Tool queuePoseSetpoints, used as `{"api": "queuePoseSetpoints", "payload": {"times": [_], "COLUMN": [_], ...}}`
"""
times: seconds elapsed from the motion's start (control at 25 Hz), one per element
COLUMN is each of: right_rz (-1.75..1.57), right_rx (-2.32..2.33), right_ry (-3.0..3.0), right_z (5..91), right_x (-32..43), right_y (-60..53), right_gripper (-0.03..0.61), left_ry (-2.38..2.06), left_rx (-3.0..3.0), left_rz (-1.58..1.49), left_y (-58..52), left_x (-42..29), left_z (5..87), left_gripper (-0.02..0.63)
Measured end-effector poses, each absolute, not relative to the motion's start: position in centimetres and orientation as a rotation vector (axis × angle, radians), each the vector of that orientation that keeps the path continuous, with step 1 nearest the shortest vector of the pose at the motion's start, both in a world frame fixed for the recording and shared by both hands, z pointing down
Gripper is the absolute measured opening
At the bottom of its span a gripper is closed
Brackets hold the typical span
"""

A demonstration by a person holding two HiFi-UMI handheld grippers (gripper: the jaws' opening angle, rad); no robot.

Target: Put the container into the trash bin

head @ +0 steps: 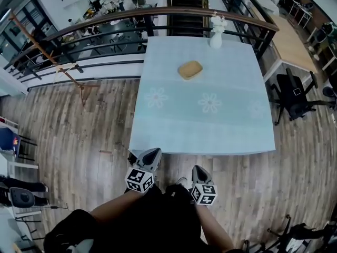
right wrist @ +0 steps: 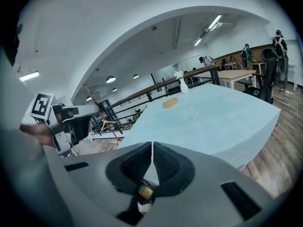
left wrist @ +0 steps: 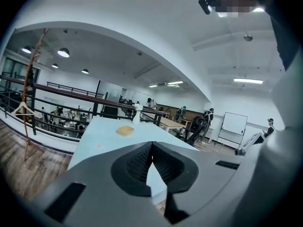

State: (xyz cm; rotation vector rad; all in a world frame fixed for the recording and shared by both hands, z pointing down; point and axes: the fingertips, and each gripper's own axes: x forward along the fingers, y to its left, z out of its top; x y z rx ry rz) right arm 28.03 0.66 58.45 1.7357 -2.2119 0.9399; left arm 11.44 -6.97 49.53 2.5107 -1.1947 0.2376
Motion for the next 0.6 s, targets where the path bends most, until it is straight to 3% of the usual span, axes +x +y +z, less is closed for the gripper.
{"api": "queuePoseSetpoints", "payload": {"times": [0.32,0.6], "right_rz": [1.116,1.078], "right_rx": [1.748,1.728], "right_ry": [-2.230,-2.205], "right_z": [58.3,58.6], "right_x": [32.0,34.3], "right_y": [-3.3,-9.9], "right_gripper": [0.038,0.038], "left_ry": [-1.124,-1.142], "left_rx": [2.541,2.518], "left_rz": [0.341,0.326], "left_y": [-9.1,-15.9], "left_x": [16.6,18.8], "left_z": [50.1,52.1], "left_gripper": [0.014,0.014]}}
